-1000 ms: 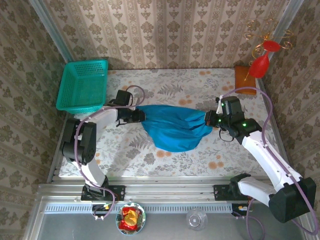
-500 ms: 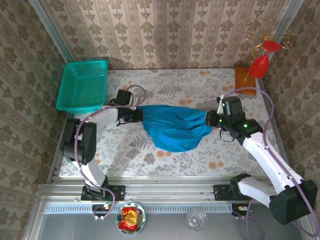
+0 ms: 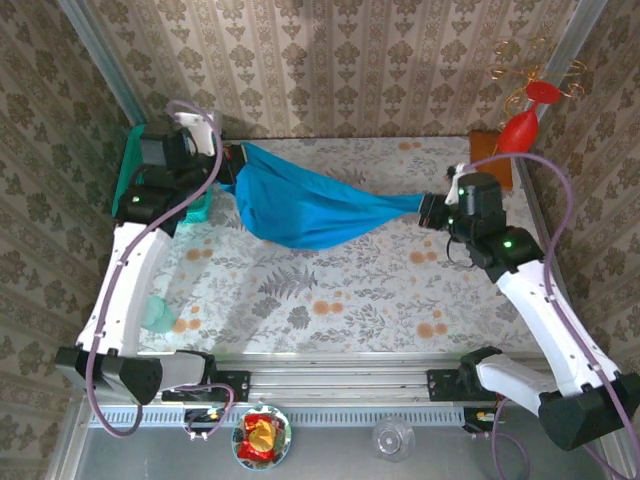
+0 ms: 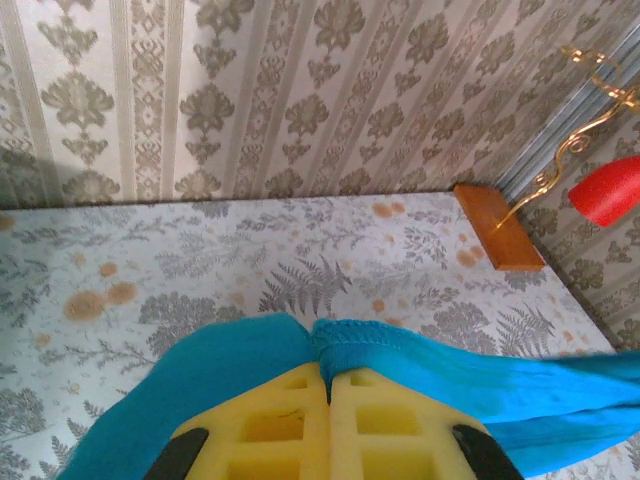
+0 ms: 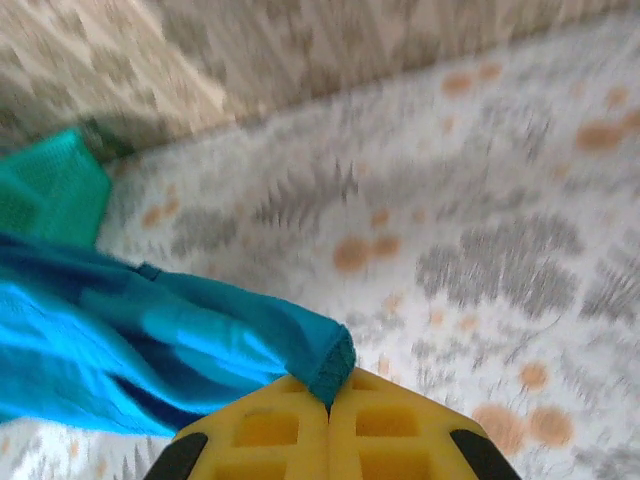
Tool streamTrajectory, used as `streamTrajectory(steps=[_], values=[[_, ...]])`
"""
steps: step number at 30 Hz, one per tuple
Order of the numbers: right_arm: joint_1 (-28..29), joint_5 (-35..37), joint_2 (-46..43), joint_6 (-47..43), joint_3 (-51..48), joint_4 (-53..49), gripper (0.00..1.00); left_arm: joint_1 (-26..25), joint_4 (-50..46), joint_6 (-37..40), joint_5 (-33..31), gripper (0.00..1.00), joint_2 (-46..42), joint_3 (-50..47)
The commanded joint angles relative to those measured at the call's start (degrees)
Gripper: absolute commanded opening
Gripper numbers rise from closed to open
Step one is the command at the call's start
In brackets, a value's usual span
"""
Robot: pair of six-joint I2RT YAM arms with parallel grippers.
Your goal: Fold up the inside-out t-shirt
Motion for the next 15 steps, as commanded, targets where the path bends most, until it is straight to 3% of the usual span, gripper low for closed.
streamTrajectory(steps=[1,4,7,15], values=[[-0.66,12.39,-4.45,-6.81,11.47,-3.75,0.0,0.33,-4.48,1.44,1.82,0.01,1.81,-2.15],[-0.66,19.05,-6.24,-10.64,19.24,-4.76,0.0,0.24,-2.04,-0.03,2.89,0.0,2.24,-6.54],[-0.61,19.62,-8.53,-11.49,18.61,-2.28,0.0,0.24,0.79,-1.03,1.91,0.0,2.05,-12.38],[-0.58,-4.42,-5.1,-0.45,-1.78,-2.3,0.0,-1.32,6.72,-2.91,2.78,0.02,3.97,-28.26]])
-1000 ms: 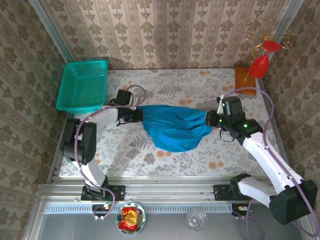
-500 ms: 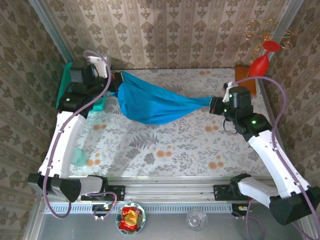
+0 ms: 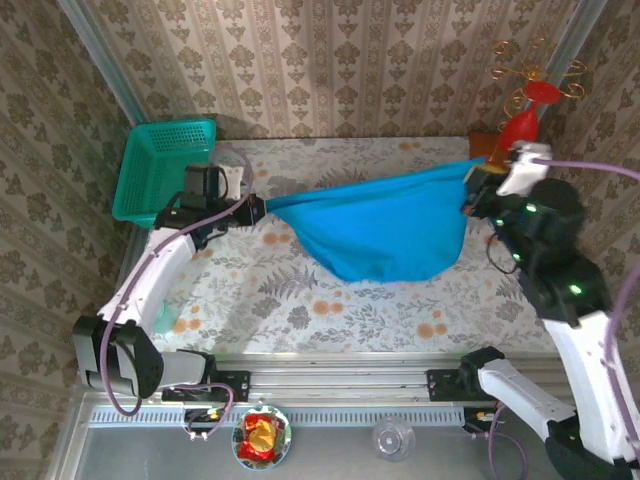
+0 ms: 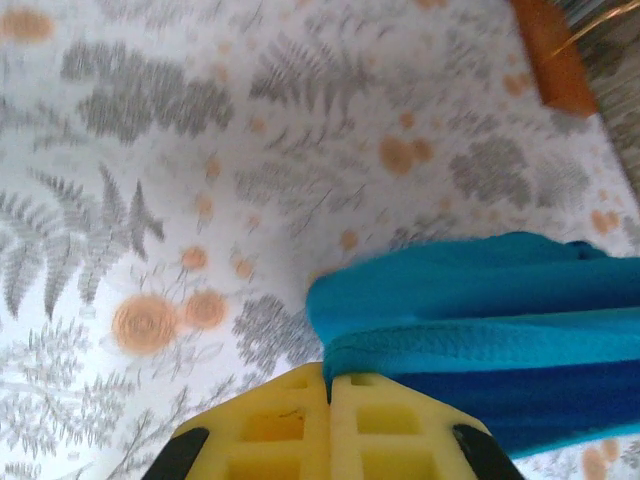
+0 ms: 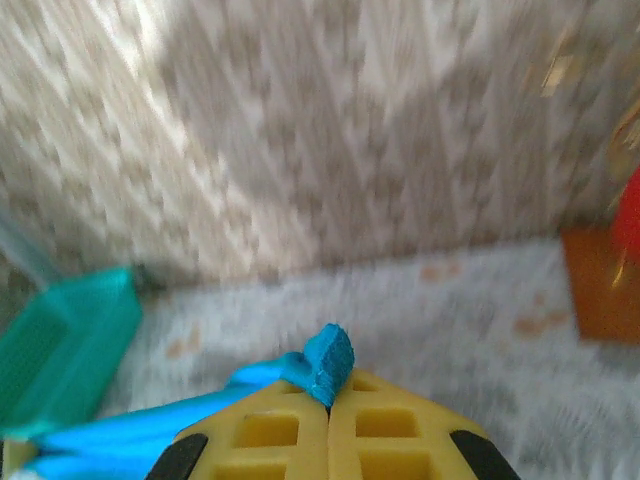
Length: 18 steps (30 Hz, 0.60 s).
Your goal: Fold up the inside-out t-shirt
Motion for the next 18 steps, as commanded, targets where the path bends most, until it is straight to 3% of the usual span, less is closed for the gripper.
streamTrajectory(steps=[1,6,11,18], values=[[-0.39,-9.78,3.5,6.81,-9.28,-0.46,0.0,-0.57,2.43,-1.03,-1.72,0.03,1.89,-5.73],[-0.39,-11.59,3.46,10.05,-17.21,3.0,0.0,-1.08,2.34,0.45,-2.87,0.05,3.36,-10.83],[-0.39,-8.73,2.59,8.7,-16.34,1.53,0.0,-0.7,0.77,1.56,-5.21,0.0,0.28,-9.92],[-0.48,-4.42,1.86,6.24,-7.76,4.23,0.0,5.18,-2.55,-0.02,-3.3,0.0,-9.35,8.75]])
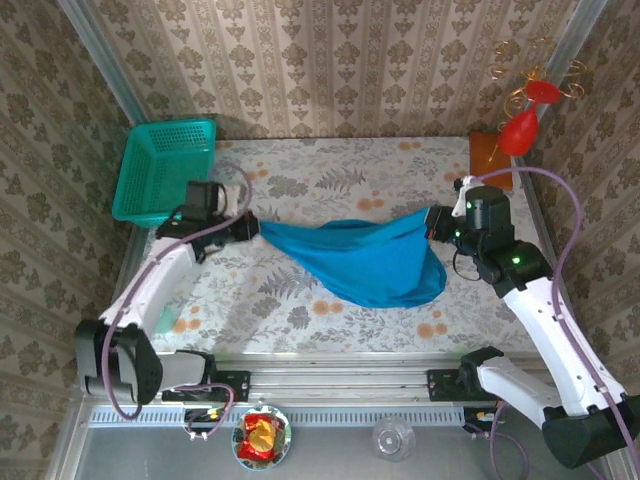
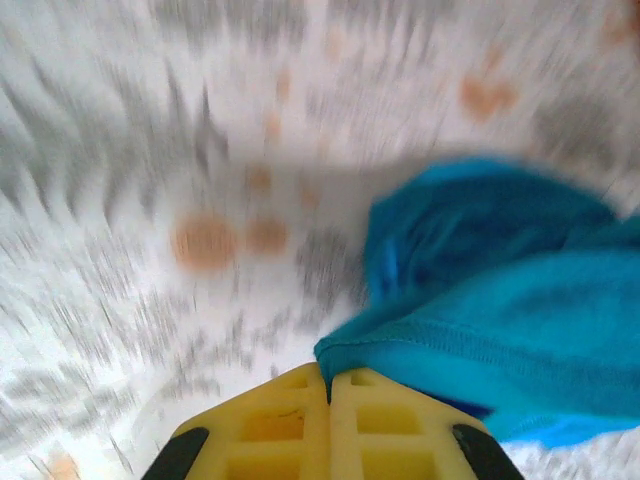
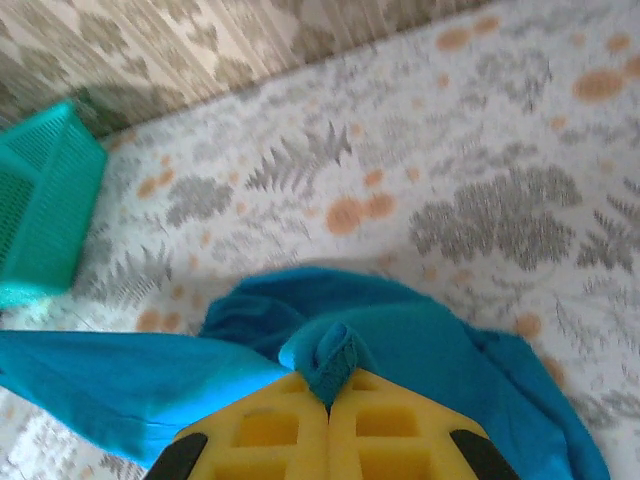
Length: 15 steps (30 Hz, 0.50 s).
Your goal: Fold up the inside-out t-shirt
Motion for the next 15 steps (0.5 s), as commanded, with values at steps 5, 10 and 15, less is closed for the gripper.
streamTrajectory(steps=[5,10,15], values=[[-0.43,6.78,-1.24,-6.99,16.8,4.47,0.0,7.59,0.57,-2.89,2.27,0.0,-7.17,26.41],[-0.52,18.39,-1.56,-15.09,35.04,0.98,0.0,7.92,9.38,-7.03,6.78,0.0,-7.13,29.08],[-0.53,25.11,-4.87,-19.19,41.0,2.41,0.0,8.05,12.61,-9.17,7.61,0.0,-8.45,24.04]])
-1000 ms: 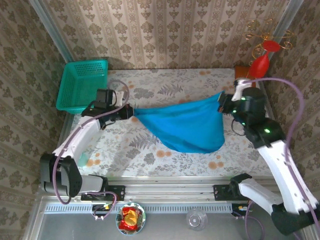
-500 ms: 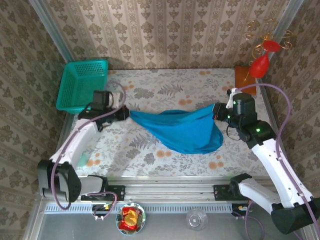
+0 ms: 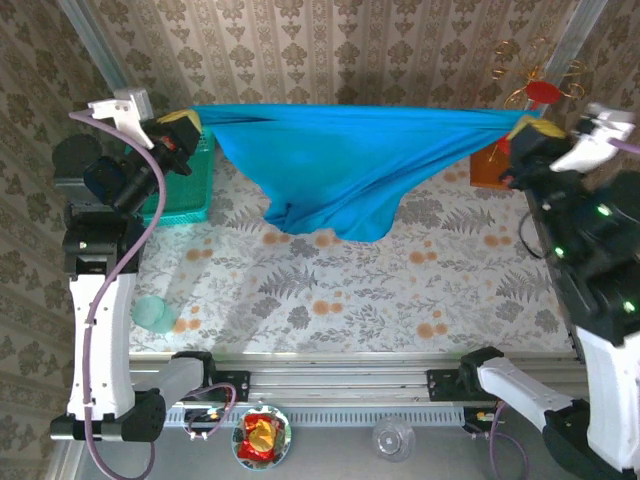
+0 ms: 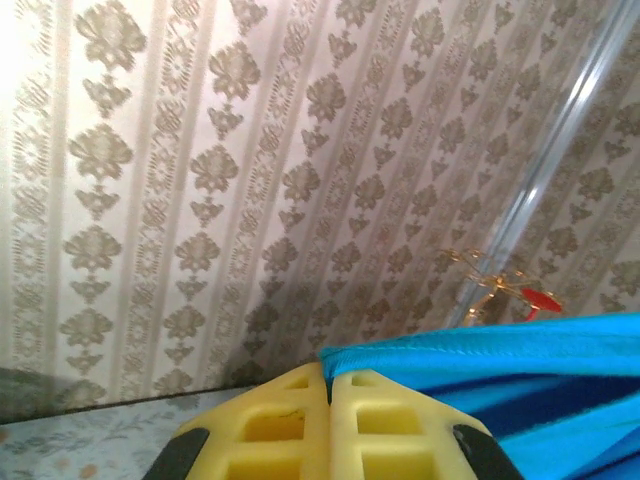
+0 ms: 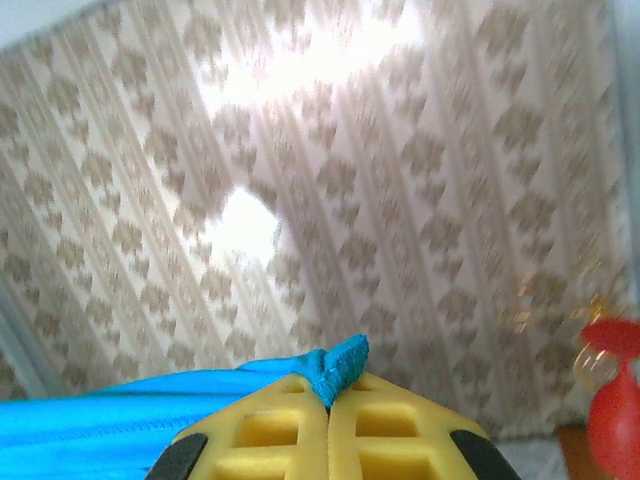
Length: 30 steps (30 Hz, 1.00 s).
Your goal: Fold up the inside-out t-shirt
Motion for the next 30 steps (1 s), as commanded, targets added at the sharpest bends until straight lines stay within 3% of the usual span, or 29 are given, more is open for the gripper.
streamTrajectory(steps=[1,6,11,22,30], values=[[-0.53,10.7,-2.37,-5.0,1.65,1.19,0.0,1.13,1.58,-3.12,-0.84,0.0,0.57,-2.99],[-0.52,6.41,-0.64,-2.8,-1.62,-0.32,0.0,4.89,-0.81,-2.64,0.67,0.0,1.53,7.95],[-0.55,4.99,-1.08,-1.38,-2.3,-2.25,0.0,5.09,-7.75,-0.08,0.73,0.0,2.86,17.54],[-0.54,0.7,-8.48,1.58,-3.17,-1.57,0.0,5.24,-12.03,2.53,-0.51,0.0,-5.04,19.15],[-0.51,0.48,-5.53,0.23,-0.21,-1.74,0.0,5.24,-10.11,0.44,0.66,0.0,-1.79,18.26]])
